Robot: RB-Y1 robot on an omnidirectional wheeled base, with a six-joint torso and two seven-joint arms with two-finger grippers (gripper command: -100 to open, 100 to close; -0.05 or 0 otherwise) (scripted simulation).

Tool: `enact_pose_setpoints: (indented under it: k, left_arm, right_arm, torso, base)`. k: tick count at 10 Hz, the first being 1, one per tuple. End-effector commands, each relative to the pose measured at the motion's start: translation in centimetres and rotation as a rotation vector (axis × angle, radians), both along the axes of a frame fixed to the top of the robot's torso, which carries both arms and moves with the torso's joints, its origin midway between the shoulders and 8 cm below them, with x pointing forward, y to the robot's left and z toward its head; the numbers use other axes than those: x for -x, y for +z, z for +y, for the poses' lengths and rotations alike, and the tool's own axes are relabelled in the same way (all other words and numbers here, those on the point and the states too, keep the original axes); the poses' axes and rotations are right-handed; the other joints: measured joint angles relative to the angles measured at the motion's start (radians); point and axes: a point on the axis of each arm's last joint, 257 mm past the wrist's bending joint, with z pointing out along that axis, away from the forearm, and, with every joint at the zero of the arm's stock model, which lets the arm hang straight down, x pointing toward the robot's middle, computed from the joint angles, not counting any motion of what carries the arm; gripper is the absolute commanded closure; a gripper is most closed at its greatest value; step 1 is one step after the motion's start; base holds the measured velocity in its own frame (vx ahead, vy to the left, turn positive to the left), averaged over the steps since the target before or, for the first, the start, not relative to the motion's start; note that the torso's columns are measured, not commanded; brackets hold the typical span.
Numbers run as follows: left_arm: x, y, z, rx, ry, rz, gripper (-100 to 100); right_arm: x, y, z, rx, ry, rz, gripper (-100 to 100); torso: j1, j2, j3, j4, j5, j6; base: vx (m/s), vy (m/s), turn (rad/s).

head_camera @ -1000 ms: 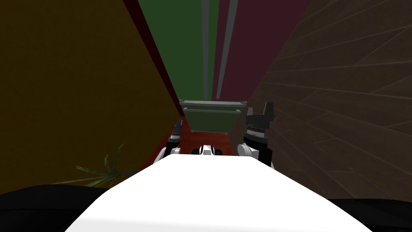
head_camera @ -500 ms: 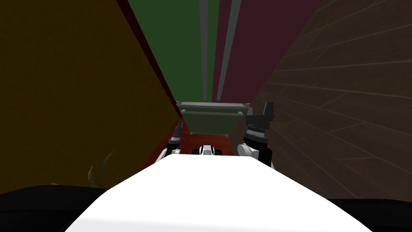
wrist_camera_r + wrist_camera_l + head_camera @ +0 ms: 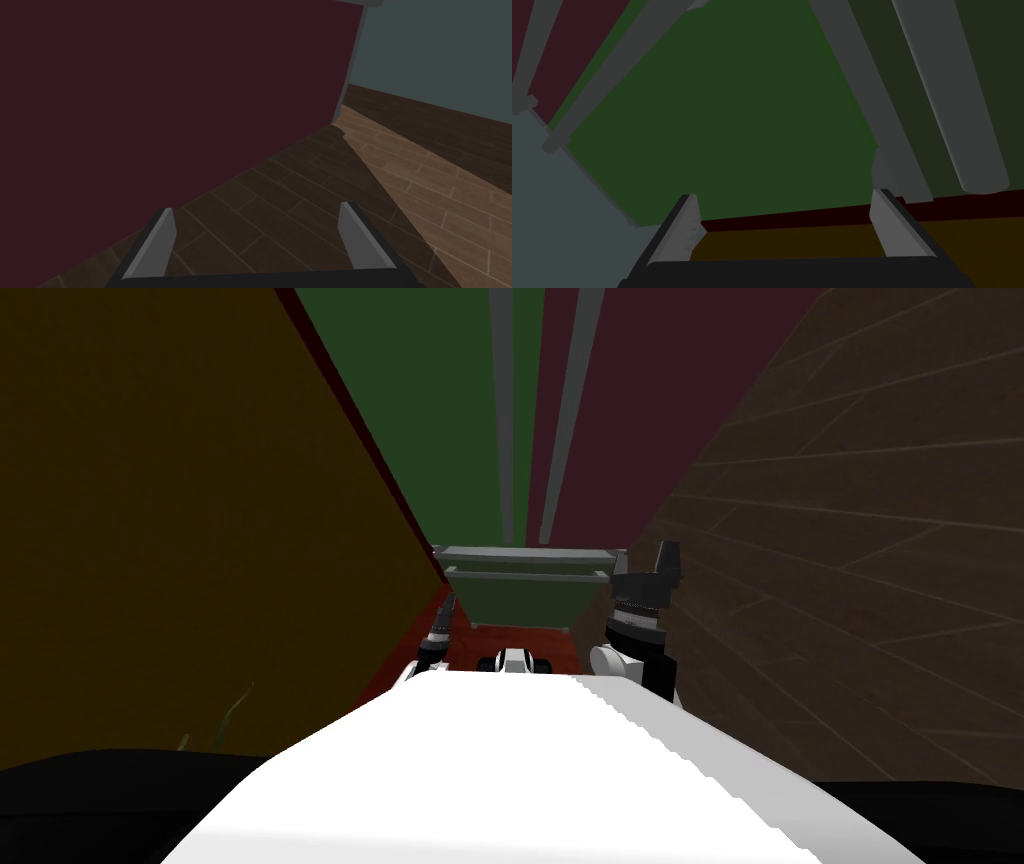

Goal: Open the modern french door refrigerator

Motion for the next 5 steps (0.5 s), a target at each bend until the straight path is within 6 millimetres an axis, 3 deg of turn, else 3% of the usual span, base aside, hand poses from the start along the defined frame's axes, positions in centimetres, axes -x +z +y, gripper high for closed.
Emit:
enact_pose_setpoints:
  k: [1,5]
  left_arm:
    - [0.3,-1.6,0.1,0.001,-0.001,0.01,-100]
    - [0.9,-3.9,0.2,0.007,-0.001,0.027,-100]
  right_arm:
    - [0.0,0.0,0.0,0.0,0.0,0.0,0]
    - [0.0,0.0,0.0,0.0,0.0,0.0,0]
  torso:
    - [-0.002,0.002,0.001,0.0,0.0,0.0]
    - [0.0,-0.002,-0.001,-0.001,0.0,0.0]
  base:
    - [0.095,-0.013,-0.012]
    - [0.154,0.007,-0.024]
